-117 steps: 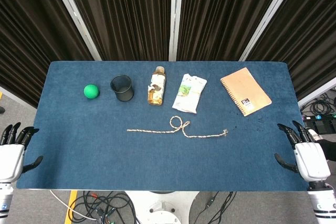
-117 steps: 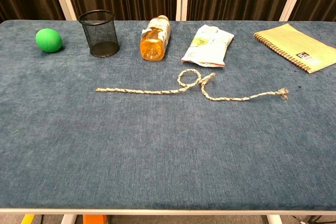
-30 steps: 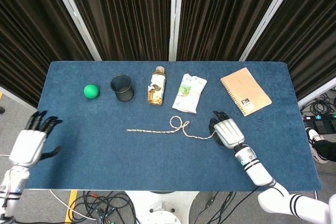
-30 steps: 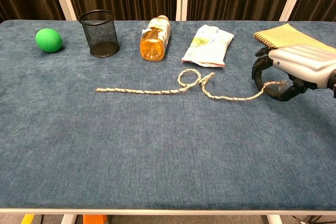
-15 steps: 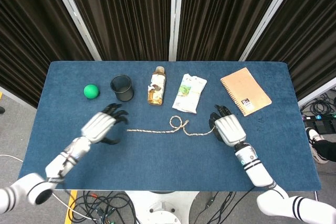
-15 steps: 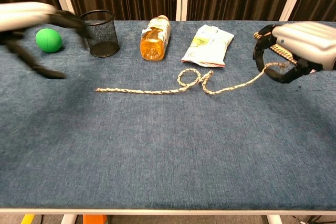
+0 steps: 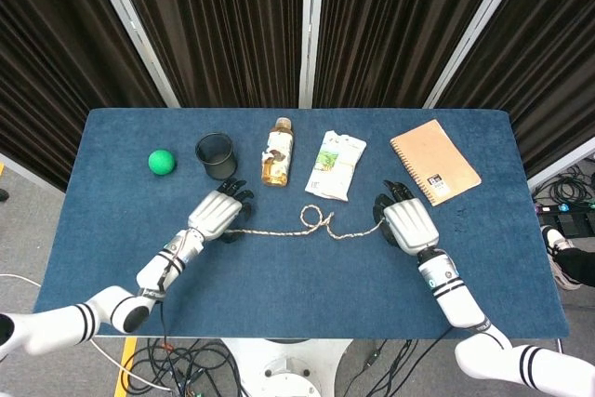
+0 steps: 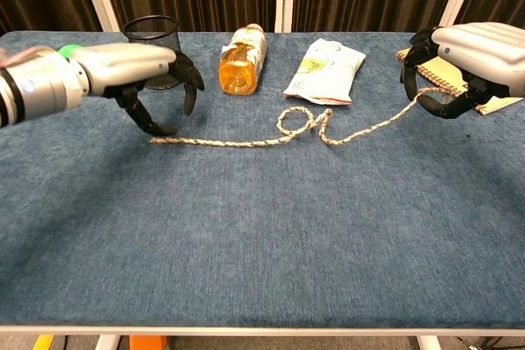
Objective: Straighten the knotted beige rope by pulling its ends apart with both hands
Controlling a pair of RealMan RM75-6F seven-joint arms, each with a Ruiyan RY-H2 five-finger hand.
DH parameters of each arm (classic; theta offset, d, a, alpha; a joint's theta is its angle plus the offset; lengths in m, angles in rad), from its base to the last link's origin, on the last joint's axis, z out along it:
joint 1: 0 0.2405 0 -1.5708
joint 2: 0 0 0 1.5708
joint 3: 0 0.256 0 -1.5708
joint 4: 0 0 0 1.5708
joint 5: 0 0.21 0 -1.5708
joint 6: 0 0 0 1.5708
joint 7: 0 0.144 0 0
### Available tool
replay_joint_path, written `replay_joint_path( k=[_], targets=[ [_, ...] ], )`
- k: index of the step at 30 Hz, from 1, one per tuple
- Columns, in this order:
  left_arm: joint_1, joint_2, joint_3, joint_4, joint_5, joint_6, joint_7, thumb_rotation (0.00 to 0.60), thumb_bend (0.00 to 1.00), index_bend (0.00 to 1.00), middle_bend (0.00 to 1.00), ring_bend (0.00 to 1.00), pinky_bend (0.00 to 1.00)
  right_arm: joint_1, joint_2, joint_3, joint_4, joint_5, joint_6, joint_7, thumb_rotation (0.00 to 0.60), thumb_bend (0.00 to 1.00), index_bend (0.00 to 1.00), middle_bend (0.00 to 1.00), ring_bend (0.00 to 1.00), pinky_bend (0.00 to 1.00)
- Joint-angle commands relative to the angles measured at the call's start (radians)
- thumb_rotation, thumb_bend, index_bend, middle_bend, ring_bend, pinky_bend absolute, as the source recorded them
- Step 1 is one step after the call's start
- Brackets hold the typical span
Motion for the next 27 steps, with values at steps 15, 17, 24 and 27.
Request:
replay_joint_path(
  k=[15,17,24,27],
  targets=[
    [-0.005,-0.075,0.038,0.081,-0.072,0.027,0.042,0.6,0.28,0.51,0.18,0.01,0.01,0.007,-0.012,-0.012,0.023,0.005,-0.009,0.02,0.6,0.51,0.6,0.32,0.08,0.12],
    [-0.008,-0.076,0.039,0.085,-0.079,0.017,0.036,0.6,0.29,0.51,0.18,0.01,0.01,0.008,-0.013,-0.012,0.024,0.005,-0.009,0.021,0.6,0.52,0.6,0.32,0.08,0.12],
    [-0.012,-0.086,0.052,0.103,-0.08,0.011,0.027,0.6,0.32,0.54,0.18,0.01,0.01,0.009,-0.015,-0.014,0.027,0.01,-0.011,0.021,0.6,0.52,0.6,0.32,0.08,0.12],
    [-0.01,-0.089,0.057,0.109,-0.07,0.02,0.016,0.6,0.36,0.57,0.18,0.01,0.01,0.008,-0.014,-0.015,0.029,0.013,-0.01,0.023,0.6,0.52,0.6,0.32,0.09,0.12]
  ],
)
